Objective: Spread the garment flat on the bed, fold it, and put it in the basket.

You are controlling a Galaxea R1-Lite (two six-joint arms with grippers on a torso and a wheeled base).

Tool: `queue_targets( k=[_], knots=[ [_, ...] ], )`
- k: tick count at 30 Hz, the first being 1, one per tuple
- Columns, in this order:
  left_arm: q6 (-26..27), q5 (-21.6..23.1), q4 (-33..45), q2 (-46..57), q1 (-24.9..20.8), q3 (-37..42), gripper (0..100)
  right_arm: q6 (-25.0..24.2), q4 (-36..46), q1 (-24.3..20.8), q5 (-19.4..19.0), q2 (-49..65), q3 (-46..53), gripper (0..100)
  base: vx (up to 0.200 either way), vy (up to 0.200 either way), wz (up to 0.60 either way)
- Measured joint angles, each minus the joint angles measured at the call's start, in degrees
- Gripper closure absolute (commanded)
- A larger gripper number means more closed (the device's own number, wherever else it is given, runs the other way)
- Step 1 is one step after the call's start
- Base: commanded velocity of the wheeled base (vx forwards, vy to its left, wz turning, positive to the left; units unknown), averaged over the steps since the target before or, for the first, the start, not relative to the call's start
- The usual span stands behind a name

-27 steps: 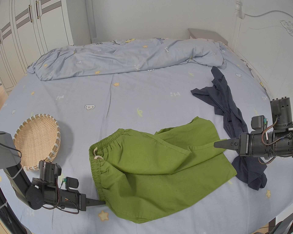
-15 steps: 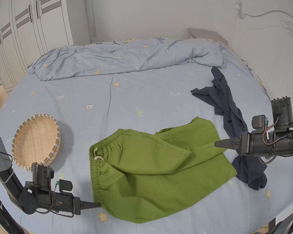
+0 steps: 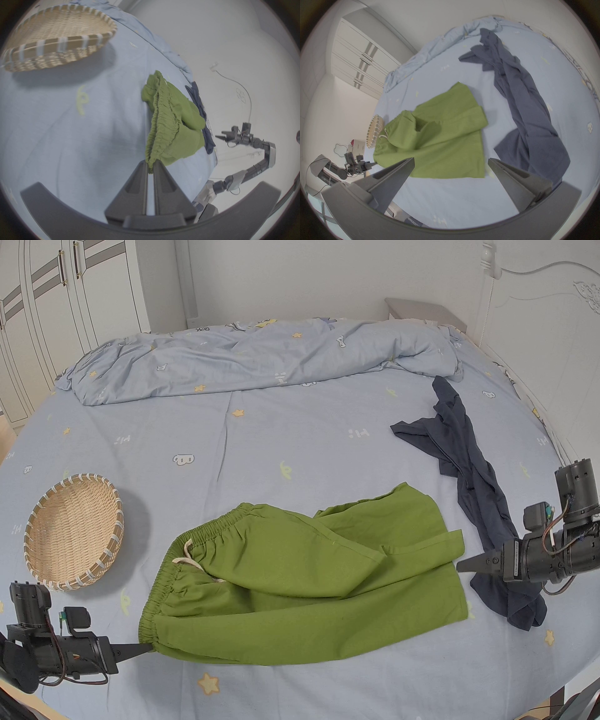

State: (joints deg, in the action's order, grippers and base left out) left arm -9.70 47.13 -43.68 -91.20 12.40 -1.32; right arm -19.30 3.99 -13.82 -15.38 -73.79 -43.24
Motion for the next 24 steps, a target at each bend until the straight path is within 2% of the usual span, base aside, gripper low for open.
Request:
queue_targets(
  k=[4,8,14,19,24],
  knots=[
    [-0.04,0.06,3.3,2.34,3.52,0.24,100,1.62,0.5,1.87,-3.96,-1.18,3.78,0,0.0,0.0,0.0],
    [-0.17,0.35,5.28,3.99,5.07,0.3,100,2.57,0.46,3.08,-6.81,-3.41,6.5,0,0.0,0.0,0.0],
    [-0.22,0.5,5.91,5.14,5.64,0.3,100,4.66,-0.68,3.72,-10.62,-7.57,8.81,0,0.0,0.0,0.0],
    [-0.22,0.6,5.94,5.47,5.35,0.33,100,5.36,-6.45,3.61,-15.02,-10.89,10.31,0,0.0,0.0,0.0],
    [-0.22,0.63,5.91,5.69,5.18,0.33,100,5.51,-8.63,3.33,-15.84,-13.69,10.74,0,0.0,0.0,0.0]
  ],
)
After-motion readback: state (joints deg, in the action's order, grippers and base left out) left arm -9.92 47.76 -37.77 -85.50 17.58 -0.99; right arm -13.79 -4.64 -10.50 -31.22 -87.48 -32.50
